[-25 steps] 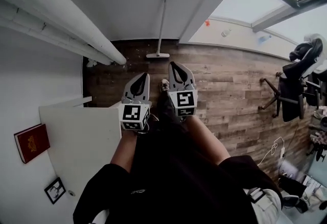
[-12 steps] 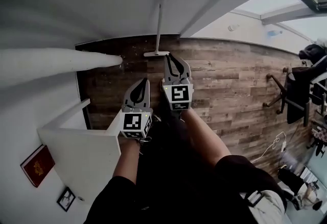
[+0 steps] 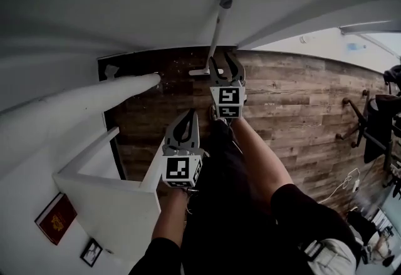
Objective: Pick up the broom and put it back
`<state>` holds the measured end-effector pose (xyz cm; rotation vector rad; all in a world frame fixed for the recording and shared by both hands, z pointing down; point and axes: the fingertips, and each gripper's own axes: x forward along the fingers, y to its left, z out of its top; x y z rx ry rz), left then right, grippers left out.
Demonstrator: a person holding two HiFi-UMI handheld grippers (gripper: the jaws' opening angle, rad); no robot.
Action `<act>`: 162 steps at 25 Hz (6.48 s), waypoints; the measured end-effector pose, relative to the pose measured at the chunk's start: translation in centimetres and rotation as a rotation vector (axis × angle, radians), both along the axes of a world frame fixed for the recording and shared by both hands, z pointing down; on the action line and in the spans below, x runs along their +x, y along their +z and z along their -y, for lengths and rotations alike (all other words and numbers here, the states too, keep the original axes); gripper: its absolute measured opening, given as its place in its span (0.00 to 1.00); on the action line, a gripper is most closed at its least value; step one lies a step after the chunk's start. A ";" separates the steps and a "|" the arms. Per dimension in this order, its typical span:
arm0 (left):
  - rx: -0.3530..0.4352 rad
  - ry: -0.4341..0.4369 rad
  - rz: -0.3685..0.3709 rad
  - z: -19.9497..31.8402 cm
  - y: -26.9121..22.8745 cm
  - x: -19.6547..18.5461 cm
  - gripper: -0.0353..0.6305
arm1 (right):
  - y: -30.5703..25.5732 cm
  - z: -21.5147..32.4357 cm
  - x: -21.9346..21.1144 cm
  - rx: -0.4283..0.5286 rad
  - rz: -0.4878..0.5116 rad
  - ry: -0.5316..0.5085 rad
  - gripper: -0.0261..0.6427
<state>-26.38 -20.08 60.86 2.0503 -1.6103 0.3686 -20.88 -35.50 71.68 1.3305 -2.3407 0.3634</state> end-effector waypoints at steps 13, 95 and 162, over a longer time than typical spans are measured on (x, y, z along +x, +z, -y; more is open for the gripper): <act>-0.036 -0.045 0.026 -3.5 -0.7 -2.1 0.05 | 3.8 4.6 -1.5 0.000 -0.027 0.014 0.19; 0.295 0.188 0.117 -26.2 -20.5 15.6 0.05 | -33.0 -39.2 18.5 0.360 0.100 -0.097 0.17; 0.096 0.223 0.131 -10.9 0.2 22.1 0.05 | -6.2 -23.3 30.1 -0.008 -0.017 0.024 0.17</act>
